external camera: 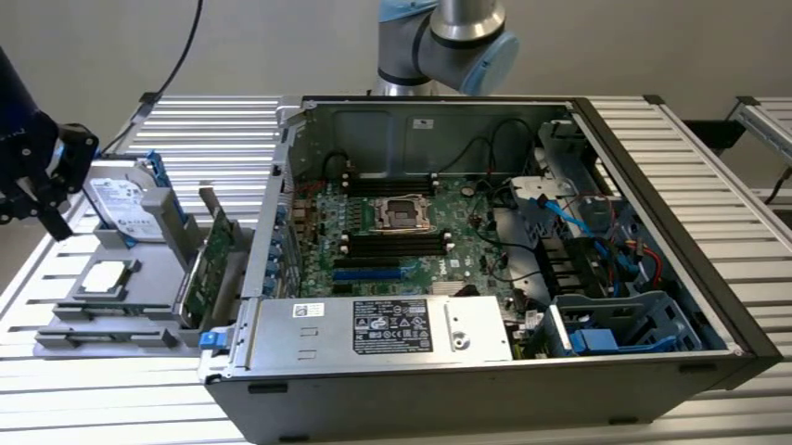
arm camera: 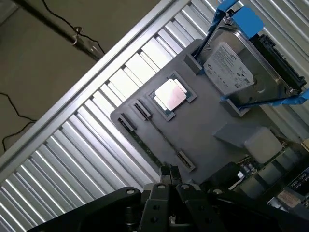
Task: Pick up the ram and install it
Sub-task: 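Pick up the ram and move it above insertion slot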
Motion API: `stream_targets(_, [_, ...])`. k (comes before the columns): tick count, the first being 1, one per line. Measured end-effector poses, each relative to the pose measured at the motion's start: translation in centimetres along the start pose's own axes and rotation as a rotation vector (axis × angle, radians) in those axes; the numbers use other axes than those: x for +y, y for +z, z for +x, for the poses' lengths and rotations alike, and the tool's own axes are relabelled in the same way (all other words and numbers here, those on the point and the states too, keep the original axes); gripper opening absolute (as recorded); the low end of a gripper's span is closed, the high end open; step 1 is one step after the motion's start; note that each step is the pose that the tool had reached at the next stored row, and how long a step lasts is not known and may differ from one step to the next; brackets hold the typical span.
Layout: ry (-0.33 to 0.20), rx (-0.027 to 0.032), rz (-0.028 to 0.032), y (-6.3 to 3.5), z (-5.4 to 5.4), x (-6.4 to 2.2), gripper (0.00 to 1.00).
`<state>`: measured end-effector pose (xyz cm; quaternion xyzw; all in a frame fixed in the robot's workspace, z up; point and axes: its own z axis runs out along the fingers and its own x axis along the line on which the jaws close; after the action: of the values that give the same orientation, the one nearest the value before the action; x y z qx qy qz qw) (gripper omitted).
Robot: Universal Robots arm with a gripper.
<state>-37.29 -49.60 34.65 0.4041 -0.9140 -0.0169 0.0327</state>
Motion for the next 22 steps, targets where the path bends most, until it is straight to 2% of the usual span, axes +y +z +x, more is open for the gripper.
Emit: stream_targets(22, [-0.399,0.0156,0.0258,2.88,-0.1,-0.17,0.11])
